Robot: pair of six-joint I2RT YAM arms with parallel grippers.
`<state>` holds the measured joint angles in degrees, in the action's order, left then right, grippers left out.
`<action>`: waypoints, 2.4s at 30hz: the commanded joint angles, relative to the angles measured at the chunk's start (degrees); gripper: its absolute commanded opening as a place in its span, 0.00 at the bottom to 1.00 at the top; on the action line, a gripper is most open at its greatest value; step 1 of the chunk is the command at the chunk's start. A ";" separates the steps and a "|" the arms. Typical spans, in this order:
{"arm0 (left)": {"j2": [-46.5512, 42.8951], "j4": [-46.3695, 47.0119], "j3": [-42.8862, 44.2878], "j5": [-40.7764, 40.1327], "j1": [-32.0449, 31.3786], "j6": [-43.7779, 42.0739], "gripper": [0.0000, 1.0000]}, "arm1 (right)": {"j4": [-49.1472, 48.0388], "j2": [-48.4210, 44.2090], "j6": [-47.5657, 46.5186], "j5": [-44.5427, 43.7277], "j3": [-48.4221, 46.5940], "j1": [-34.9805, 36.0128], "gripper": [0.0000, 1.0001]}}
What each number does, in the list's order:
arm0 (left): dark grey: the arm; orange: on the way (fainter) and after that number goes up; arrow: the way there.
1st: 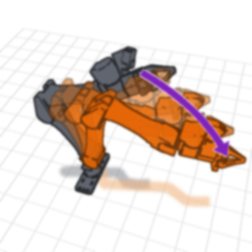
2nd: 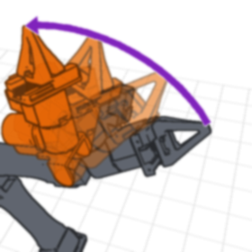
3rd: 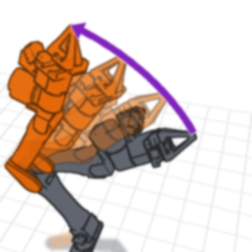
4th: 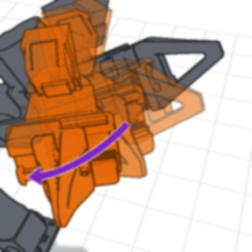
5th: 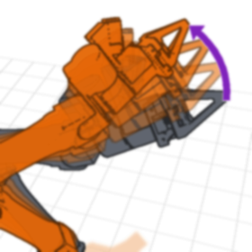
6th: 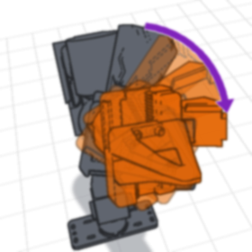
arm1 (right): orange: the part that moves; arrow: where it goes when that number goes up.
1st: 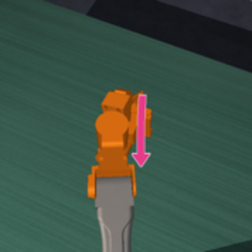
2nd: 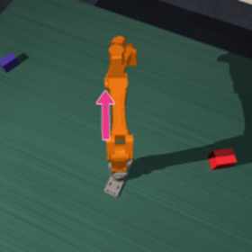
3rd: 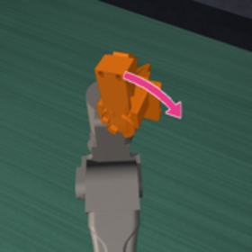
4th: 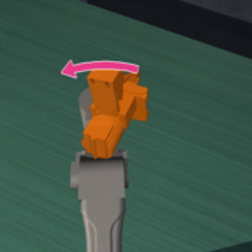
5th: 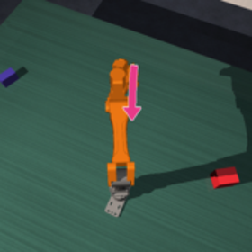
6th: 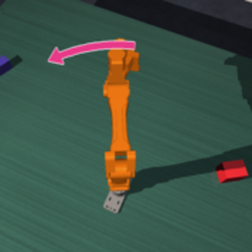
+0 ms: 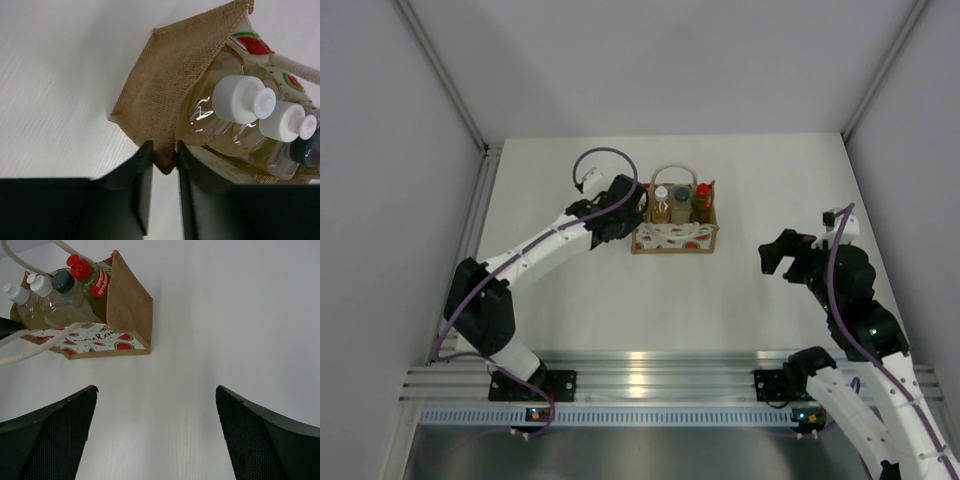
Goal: Take the personal care products out of the canvas bag
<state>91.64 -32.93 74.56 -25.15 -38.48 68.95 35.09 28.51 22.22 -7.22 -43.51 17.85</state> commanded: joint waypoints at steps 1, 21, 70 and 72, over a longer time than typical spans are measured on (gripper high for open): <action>1.35 2.34 0.32 -0.17 -0.28 1.19 0.21 | -2.22 -0.48 -0.07 0.54 -0.09 1.05 0.99; -1.55 16.40 -18.40 2.73 -1.16 2.77 0.00 | -22.61 30.70 0.73 7.51 -11.24 4.73 0.67; -5.15 23.08 -25.78 3.35 -1.25 3.65 0.00 | -21.29 61.93 -6.92 -22.22 -33.92 18.01 0.00; -5.24 23.08 -25.87 3.26 -1.25 3.74 0.00 | -22.43 60.70 -7.36 -21.96 -34.01 17.93 0.00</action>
<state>85.21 -2.07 51.77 -23.90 -39.48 73.41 16.16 92.62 16.27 -27.27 -75.77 34.61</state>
